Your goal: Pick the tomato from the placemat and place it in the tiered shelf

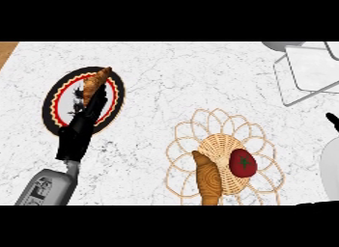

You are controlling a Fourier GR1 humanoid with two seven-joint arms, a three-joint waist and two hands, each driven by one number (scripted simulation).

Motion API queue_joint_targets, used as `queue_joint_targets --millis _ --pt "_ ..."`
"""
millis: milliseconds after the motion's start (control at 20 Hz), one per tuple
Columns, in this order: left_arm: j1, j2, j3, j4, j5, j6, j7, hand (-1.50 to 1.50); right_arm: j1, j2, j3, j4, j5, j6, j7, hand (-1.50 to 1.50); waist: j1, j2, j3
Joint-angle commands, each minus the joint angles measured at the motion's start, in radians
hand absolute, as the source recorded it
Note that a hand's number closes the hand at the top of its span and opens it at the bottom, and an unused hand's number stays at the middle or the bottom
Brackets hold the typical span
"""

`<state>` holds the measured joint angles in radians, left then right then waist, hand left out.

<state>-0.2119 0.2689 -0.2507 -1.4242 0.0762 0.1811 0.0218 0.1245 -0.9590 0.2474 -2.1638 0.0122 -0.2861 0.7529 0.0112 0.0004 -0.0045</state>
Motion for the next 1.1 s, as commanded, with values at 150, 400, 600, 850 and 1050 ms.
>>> queue_joint_targets --millis 150,400,600,850,1050 --pt "-0.001 -0.03 0.019 0.051 -0.024 -0.007 -0.052 0.0 -0.141 0.034 0.17 -0.132 0.16 0.087 0.362 -1.5 -0.006 0.001 0.003" --pt "0.004 -0.018 0.037 0.01 -0.021 -0.036 0.008 0.0 -0.312 0.168 0.249 -0.133 0.248 0.125 0.553 -1.5 0.001 0.0 0.003" --pt "-0.017 -0.023 0.059 0.017 -0.015 -0.059 0.017 0.0 -0.323 0.254 0.304 -0.111 0.359 0.144 0.57 -1.5 -0.006 -0.002 0.003" --pt "0.042 -0.033 0.055 0.001 -0.042 -0.052 -0.032 0.0 -0.336 0.295 0.286 -0.073 0.397 0.198 0.589 -1.5 -0.009 -0.002 0.003" --pt "0.04 -0.065 0.024 -0.026 -0.084 -0.023 -0.007 0.0 -0.362 0.361 0.263 0.006 0.396 0.22 0.562 -1.5 -0.006 -0.001 0.004"
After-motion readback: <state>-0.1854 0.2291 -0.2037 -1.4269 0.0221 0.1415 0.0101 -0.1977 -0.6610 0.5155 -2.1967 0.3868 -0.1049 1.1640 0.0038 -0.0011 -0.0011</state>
